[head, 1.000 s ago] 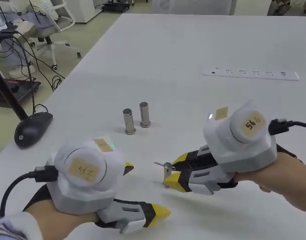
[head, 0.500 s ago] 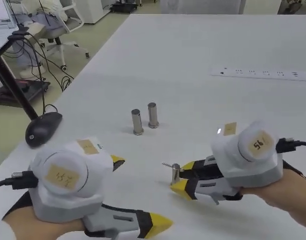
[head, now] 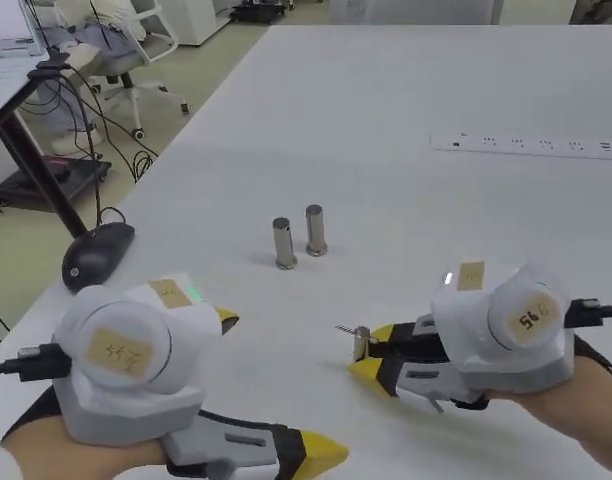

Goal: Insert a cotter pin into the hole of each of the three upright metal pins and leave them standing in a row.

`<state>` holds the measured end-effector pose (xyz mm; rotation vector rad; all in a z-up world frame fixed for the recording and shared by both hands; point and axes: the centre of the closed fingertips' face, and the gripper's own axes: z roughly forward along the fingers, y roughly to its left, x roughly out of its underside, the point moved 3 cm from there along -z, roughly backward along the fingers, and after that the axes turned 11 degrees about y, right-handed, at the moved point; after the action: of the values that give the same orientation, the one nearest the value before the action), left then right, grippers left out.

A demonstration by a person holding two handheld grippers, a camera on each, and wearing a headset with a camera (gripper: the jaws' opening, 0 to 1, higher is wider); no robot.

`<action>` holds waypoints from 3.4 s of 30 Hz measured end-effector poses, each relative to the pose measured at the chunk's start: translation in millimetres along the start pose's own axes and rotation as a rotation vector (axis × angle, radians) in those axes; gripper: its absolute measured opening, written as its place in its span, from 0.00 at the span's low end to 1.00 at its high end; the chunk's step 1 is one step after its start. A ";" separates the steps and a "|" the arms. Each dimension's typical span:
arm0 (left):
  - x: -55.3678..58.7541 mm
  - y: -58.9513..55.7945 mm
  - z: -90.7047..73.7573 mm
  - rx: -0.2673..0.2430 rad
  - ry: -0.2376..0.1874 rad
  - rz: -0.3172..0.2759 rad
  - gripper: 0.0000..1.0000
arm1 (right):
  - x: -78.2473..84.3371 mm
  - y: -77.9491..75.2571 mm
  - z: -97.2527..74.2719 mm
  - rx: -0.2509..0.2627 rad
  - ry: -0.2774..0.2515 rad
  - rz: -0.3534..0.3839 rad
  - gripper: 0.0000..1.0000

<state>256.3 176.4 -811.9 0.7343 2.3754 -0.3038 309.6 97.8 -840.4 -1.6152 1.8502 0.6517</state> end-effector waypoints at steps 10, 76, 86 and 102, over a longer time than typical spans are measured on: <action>2.1 2.1 -2.0 -0.006 0.001 -0.015 0.94 | -1.0 -3.8 0.1 -0.065 -0.014 -0.061 0.09; -12.9 4.1 -13.4 0.074 -0.122 -0.120 0.88 | 1.7 -34.3 -40.9 -0.122 -0.102 0.066 0.42; -13.1 -0.1 -16.7 0.099 -0.121 -0.101 0.88 | 0.5 -23.0 -96.8 -0.001 -0.224 0.179 0.53; 3.3 6.0 -16.6 0.137 -0.086 -0.075 0.88 | 33.3 -1.2 -156.3 0.118 -0.224 0.357 0.88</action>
<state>249.4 189.1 -801.3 0.6811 2.3215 -0.5238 290.1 -35.1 -753.7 -1.0973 1.9813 0.8214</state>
